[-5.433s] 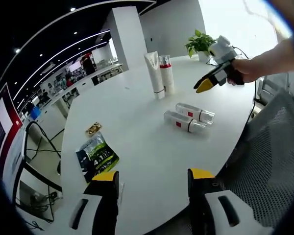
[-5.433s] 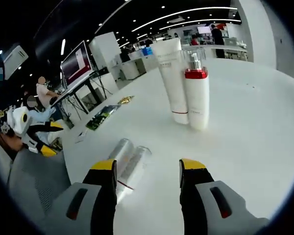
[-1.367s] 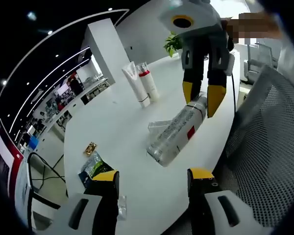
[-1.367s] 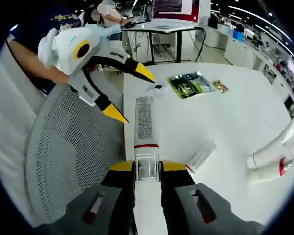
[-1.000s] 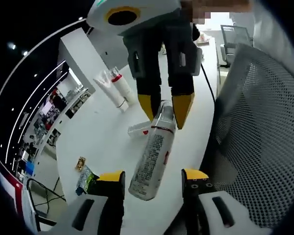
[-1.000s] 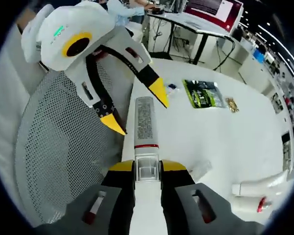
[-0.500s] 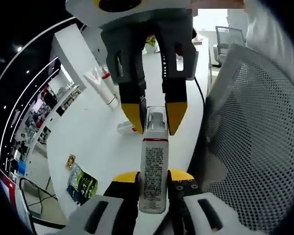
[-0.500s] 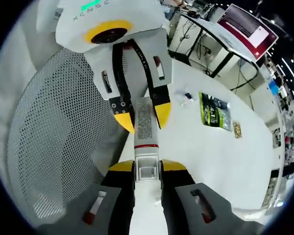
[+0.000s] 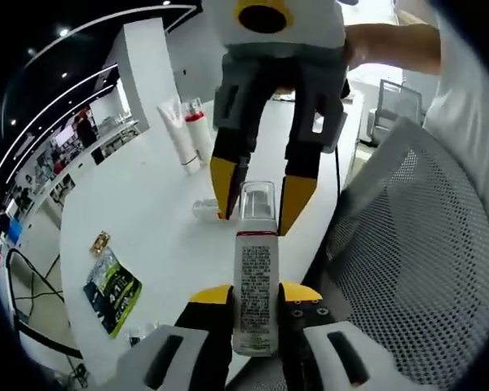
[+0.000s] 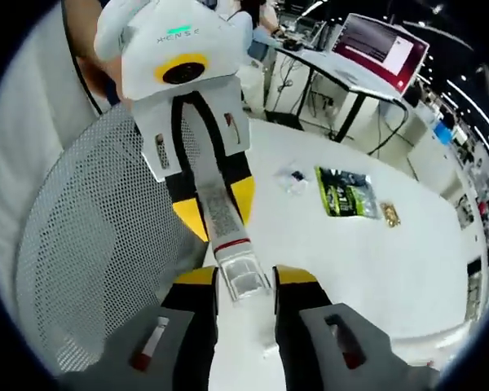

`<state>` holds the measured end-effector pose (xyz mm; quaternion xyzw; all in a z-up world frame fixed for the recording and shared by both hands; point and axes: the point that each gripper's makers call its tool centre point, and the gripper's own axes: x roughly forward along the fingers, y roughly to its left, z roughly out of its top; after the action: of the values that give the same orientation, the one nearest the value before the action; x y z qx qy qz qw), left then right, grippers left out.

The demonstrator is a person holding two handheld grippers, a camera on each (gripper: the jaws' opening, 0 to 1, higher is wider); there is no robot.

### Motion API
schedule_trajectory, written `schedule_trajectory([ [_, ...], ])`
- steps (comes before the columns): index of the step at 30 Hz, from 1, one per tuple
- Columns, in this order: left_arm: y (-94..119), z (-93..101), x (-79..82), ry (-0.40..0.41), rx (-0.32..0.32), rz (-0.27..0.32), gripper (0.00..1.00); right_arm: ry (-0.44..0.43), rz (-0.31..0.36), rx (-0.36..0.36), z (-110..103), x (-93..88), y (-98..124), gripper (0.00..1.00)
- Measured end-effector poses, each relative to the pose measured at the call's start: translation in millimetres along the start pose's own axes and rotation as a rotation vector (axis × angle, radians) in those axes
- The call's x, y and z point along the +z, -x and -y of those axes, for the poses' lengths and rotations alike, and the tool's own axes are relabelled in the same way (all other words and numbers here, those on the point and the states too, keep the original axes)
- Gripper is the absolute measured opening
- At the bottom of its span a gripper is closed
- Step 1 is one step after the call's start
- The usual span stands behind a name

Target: Arrange the skincare products in the storage area until every visible bottle or jar stands upright without overlapping.

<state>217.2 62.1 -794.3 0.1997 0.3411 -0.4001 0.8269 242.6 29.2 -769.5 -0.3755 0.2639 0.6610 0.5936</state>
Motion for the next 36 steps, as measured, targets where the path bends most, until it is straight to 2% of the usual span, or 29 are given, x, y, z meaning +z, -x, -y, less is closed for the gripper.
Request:
schedule_trajectory([
  [4,1,-0.3,1.4,0.026,-0.008,0.013,0.19,-0.118,0.085,-0.015,5,0.6,4,0.34],
  [7,3,-2.4,4.2,0.055,-0.011,0.032,0.19,-0.282,0.204,-0.014,10,5.5,11,0.38],
  [8,3,-3.5,5.3,0.063,-0.009,0.04,0.19,-0.307,0.223,-0.01,11,6.4,12,0.4],
  [9,5,-4.6,7.8,0.088,-0.01,0.056,0.19,-0.396,0.286,-0.011,14,8.6,15,0.41],
  [15,11,-12.4,17.8,0.17,-0.01,0.119,0.19,-0.67,0.492,-0.053,33,8.2,28,0.53],
  [16,12,-13.2,18.9,0.181,-0.011,0.126,0.19,-0.736,0.549,-0.042,34,10.6,30,0.53],
  [19,15,-16.5,23.8,0.223,-0.017,0.157,0.19,-0.825,0.601,0.003,28,13.3,30,0.51],
  [23,20,-19.1,30.3,0.263,-0.025,0.197,0.19,-0.86,0.627,0.03,24,15.9,26,0.49],
  [27,26,-21.4,38.7,0.328,-0.05,0.247,0.19,-0.91,0.722,0.086,21,35.8,29,0.44],
  [36,38,-25.4,53.6,0.454,-0.116,0.338,0.2,-0.976,0.786,0.129,25,51.1,23,0.36],
])
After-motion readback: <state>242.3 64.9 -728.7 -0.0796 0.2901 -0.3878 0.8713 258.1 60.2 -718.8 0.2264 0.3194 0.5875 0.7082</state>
